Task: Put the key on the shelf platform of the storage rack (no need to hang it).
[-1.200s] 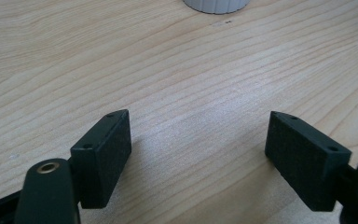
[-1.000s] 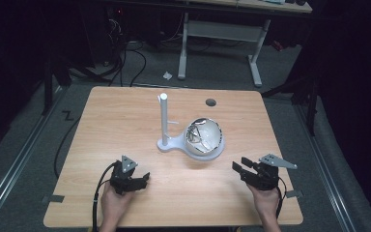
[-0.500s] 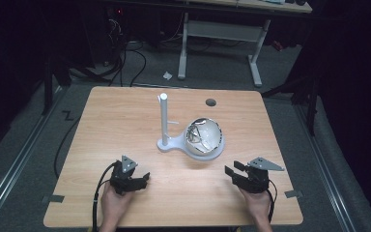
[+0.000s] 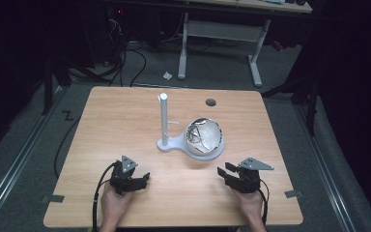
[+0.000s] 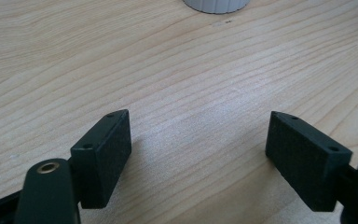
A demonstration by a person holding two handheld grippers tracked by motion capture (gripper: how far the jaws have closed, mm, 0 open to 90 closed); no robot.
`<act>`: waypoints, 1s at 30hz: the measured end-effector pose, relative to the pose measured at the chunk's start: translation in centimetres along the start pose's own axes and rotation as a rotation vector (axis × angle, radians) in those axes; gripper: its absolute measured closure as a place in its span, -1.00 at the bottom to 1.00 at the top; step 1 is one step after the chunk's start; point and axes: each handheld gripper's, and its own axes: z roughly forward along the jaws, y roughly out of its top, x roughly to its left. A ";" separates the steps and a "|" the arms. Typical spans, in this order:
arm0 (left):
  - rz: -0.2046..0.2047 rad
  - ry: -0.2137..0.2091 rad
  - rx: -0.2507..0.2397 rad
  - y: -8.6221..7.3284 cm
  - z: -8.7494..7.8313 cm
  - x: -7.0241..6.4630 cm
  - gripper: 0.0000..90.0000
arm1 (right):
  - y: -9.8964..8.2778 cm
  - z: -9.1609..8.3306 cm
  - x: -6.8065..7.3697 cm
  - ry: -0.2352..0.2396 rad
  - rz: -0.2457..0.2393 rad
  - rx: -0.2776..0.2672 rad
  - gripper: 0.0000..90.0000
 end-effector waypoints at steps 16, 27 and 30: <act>0.000 0.000 0.000 0.0 0.0 0.0 -0.49 | -1.1 1.9 0.4 -0.016 -0.041 0.081 0.27; 0.000 0.000 0.000 0.0 0.0 0.0 -0.49 | -1.7 3.0 1.1 -0.047 -0.106 0.147 0.23; 0.000 0.000 0.000 0.0 0.0 0.0 -0.49 | -1.9 3.0 1.1 -0.042 -0.107 0.136 0.19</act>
